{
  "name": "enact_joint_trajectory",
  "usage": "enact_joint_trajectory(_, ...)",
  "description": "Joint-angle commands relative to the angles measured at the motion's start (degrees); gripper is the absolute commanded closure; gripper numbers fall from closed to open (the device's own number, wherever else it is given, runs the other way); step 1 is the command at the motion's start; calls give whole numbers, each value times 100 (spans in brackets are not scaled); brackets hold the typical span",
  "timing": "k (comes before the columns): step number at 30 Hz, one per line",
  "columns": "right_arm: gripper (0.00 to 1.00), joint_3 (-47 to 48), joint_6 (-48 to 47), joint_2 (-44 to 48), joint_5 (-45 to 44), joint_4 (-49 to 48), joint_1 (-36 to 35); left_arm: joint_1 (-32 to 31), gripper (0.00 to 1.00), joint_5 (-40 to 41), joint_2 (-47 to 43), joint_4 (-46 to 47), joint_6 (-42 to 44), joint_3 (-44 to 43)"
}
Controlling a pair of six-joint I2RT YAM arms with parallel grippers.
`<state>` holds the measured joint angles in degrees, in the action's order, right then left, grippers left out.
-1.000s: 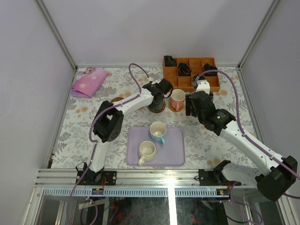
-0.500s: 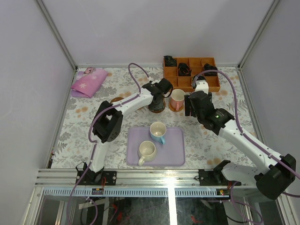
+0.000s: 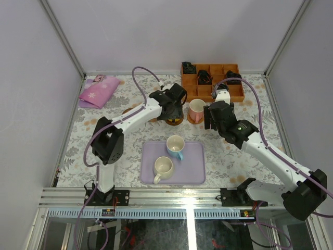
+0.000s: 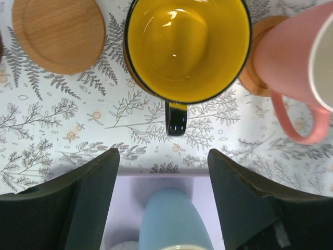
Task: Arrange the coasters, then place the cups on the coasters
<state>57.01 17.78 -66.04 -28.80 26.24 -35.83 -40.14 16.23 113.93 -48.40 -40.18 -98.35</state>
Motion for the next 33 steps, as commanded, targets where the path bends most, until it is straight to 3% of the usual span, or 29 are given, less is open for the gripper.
enact_joint_trajectory(1, 24, 231, -48, -49, 305, -200, 49, -3, 27, 148, -713, 134, 6, 326)
enact_joint_trajectory(4, 23, 245, -304, -69, 705, -277, 46, -13, 22, 65, -1193, 291, -47, 887)
enact_joint_trajectory(15, 24, 548, -1248, -381, 2447, -486, 41, -183, 21, 30, -2681, 575, -121, 2844)
enact_joint_trajectory(21, 32, 980, -1424, -840, 3584, -576, 42, -300, 22, -195, -3115, 765, 79, 3426)
enact_joint_trajectory(33, 46, 1770, -1997, -2044, 5336, 298, -3, -372, 25, -773, -3235, 1103, 213, 4108)
